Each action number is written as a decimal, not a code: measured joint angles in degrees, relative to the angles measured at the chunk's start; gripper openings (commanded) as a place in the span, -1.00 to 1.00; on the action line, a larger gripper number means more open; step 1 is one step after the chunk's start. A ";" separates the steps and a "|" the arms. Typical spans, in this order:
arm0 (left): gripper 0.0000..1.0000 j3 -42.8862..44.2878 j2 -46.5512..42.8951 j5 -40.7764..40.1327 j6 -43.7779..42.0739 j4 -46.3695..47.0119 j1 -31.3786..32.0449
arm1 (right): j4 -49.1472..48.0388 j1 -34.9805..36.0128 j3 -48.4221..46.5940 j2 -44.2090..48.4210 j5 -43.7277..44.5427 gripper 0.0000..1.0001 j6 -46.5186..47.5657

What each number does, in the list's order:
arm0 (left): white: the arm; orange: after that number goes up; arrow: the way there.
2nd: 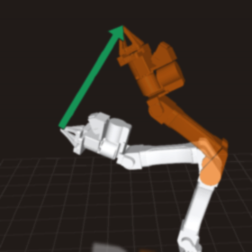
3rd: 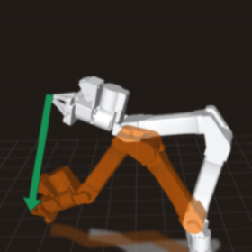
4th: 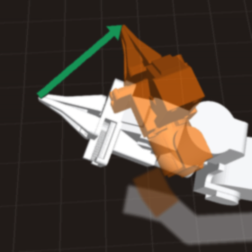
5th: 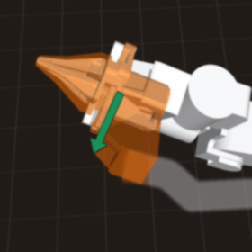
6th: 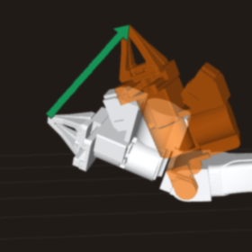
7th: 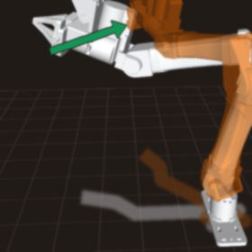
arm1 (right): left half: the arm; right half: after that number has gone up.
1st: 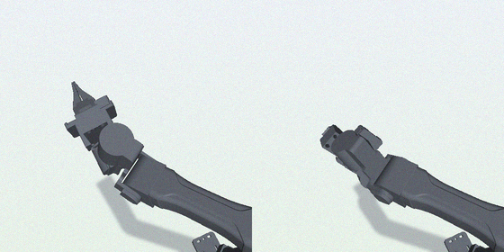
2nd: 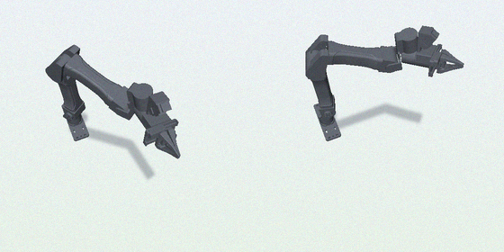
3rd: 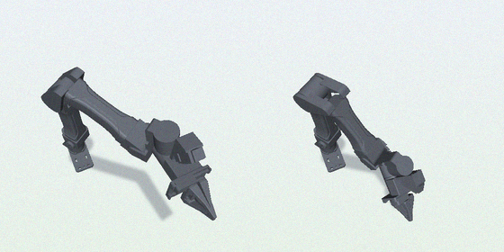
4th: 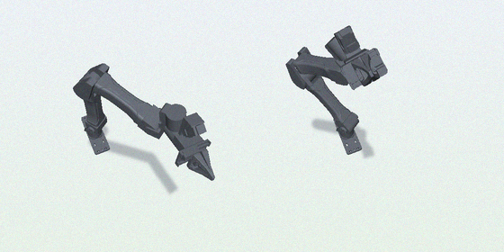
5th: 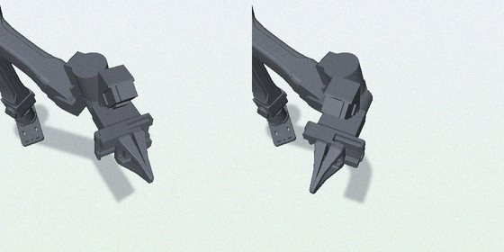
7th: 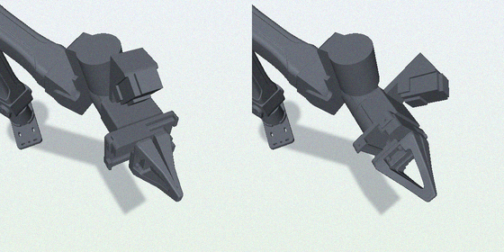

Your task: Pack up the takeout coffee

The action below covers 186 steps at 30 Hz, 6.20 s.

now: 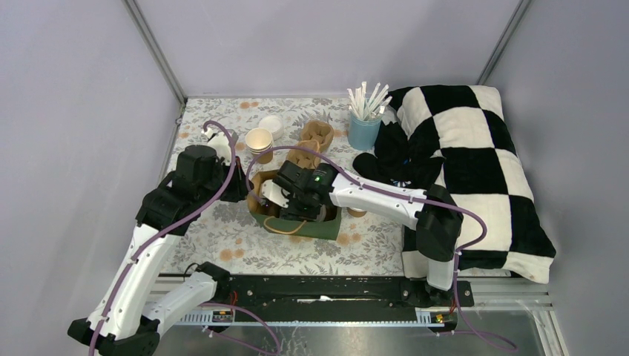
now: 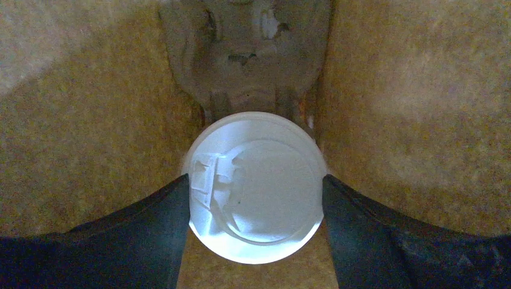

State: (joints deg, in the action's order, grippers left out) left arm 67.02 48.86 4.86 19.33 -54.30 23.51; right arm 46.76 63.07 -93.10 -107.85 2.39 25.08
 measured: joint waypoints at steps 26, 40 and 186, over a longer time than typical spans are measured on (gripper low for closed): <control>-1.00 -0.02 0.63 -0.13 0.00 0.22 -0.02 | -8.15 -0.61 3.67 13.18 0.20 0.06 -5.64; -1.00 0.02 0.79 -0.59 0.09 0.17 -0.02 | -18.73 -0.61 6.97 19.91 1.64 0.03 -11.17; -1.00 -27.52 -23.67 -7.32 -22.86 25.31 5.42 | -27.67 7.45 13.20 6.51 22.08 -0.01 17.18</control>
State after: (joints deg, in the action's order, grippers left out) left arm 39.51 25.19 -2.46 -3.53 -28.99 28.93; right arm 19.09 70.52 -79.90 -101.34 24.47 42.26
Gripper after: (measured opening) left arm 0.005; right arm 0.796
